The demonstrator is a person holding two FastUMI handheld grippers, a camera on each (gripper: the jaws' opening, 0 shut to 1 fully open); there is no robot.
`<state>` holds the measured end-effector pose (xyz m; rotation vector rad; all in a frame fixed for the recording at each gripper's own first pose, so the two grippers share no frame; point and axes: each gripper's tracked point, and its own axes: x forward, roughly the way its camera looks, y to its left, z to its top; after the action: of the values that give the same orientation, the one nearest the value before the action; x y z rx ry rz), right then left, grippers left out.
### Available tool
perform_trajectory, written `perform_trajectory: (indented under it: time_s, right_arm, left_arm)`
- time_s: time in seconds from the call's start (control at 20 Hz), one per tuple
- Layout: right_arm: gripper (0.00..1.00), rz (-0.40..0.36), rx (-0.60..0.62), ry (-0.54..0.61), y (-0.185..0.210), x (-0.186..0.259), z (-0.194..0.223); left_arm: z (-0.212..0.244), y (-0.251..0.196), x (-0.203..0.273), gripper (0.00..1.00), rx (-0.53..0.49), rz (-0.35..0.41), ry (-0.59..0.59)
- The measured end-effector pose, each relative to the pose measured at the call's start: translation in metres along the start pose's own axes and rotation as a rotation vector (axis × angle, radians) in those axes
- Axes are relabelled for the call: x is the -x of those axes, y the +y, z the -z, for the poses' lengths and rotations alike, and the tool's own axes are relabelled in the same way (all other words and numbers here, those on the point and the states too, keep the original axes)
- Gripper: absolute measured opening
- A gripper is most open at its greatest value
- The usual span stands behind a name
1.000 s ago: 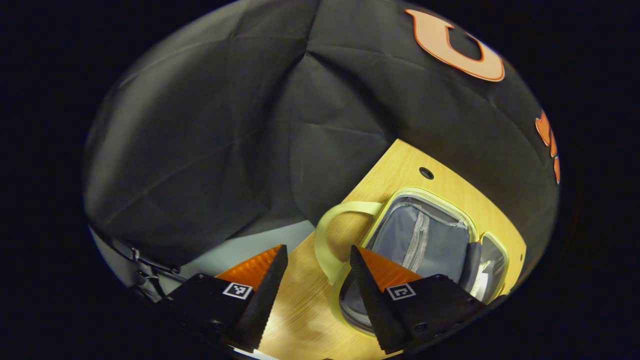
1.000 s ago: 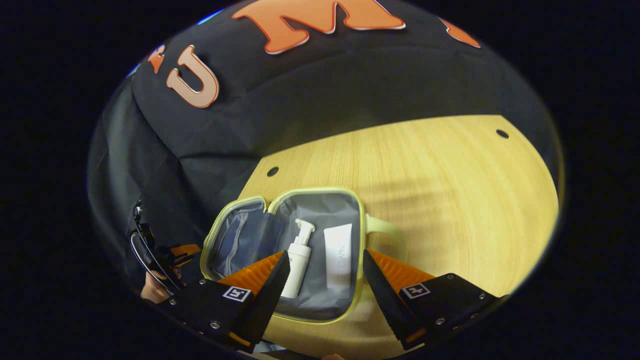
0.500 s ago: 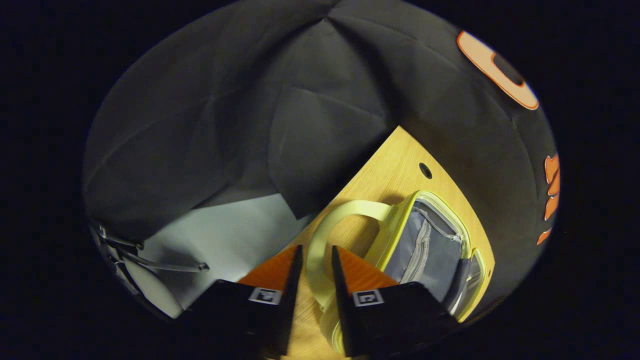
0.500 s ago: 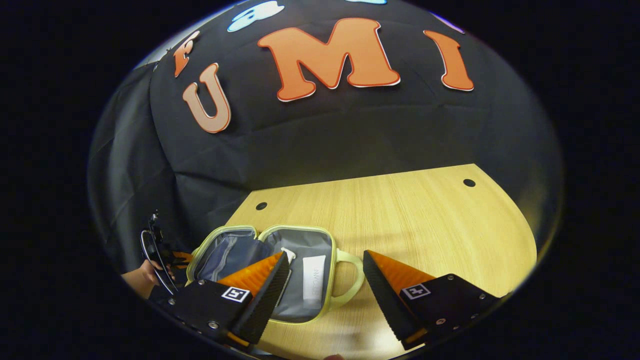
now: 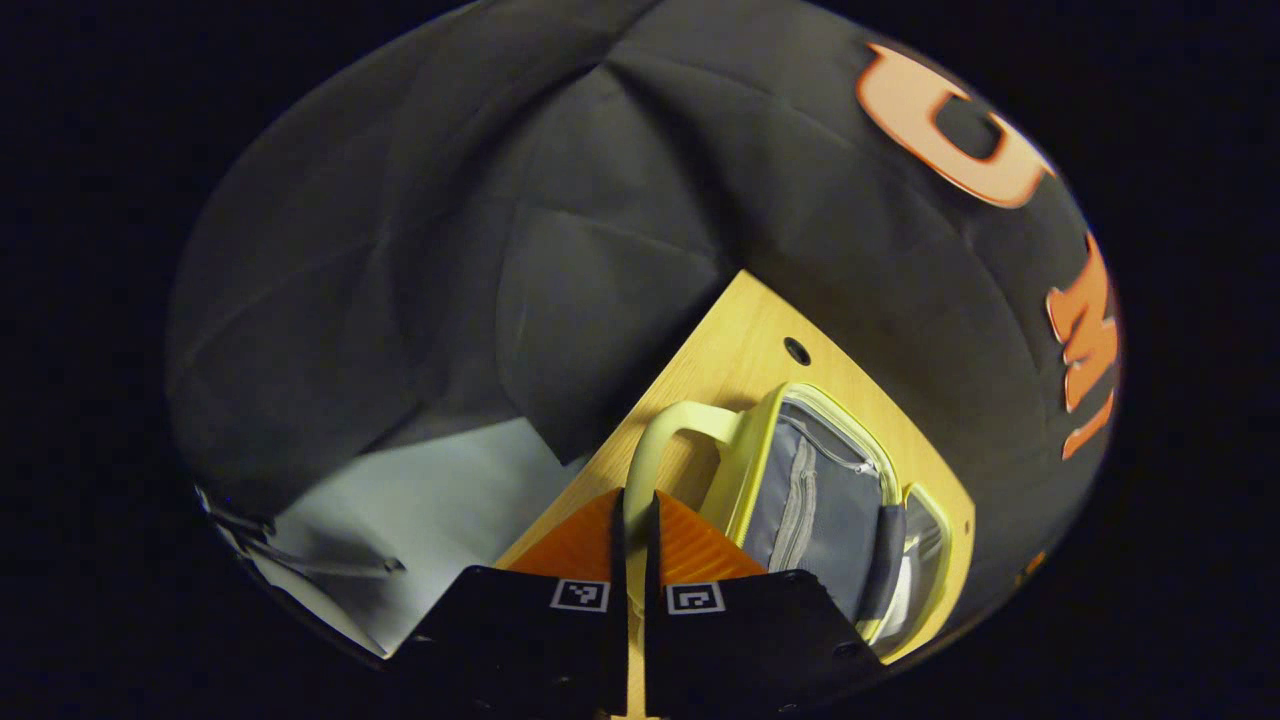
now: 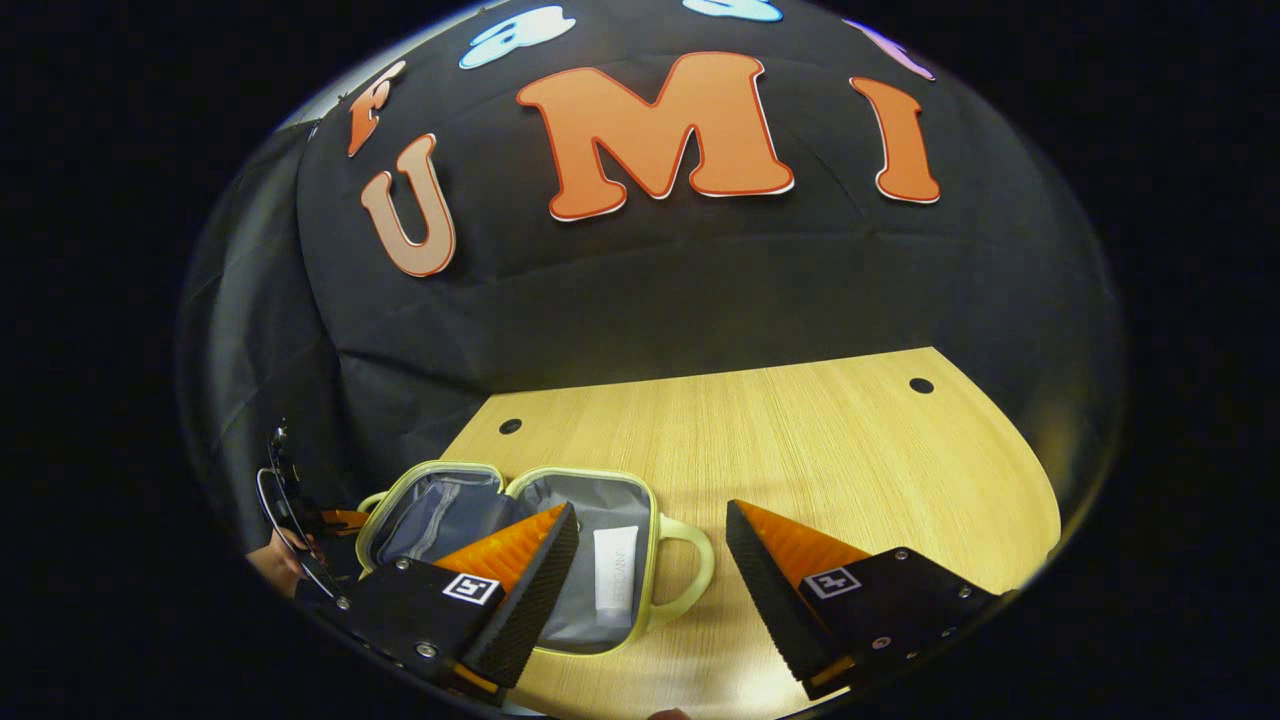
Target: First open the suitcase, pack the skin care products into it, and then close the suitcase.
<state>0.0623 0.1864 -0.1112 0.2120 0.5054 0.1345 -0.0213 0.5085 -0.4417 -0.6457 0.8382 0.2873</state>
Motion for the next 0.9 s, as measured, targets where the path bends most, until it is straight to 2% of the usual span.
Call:
perform_trajectory:
  time_s: [0.15,0.55,0.7,0.9]
  right_arm:
    - [0.95,-0.017,0.011,-0.008,-0.003,0.0,-0.006]
    - [0.95,-0.064,0.025,-0.084,-0.021,0.008,-0.031]
    - [0.95,-0.076,0.039,-0.071,-0.027,0.008,-0.024]
    - [0.95,-0.104,0.037,-0.078,-0.032,0.011,-0.027]
  left_arm:
    - [-0.022,-0.022,0.029,0.06,-0.095,-0.008,-0.077]
    - [-0.044,-0.072,0.11,0.06,-0.177,-0.014,-0.205]
    - [-0.053,-0.112,0.142,0.06,-0.209,0.021,-0.283]
    - [-0.057,-0.168,0.172,0.06,-0.283,0.071,-0.324]
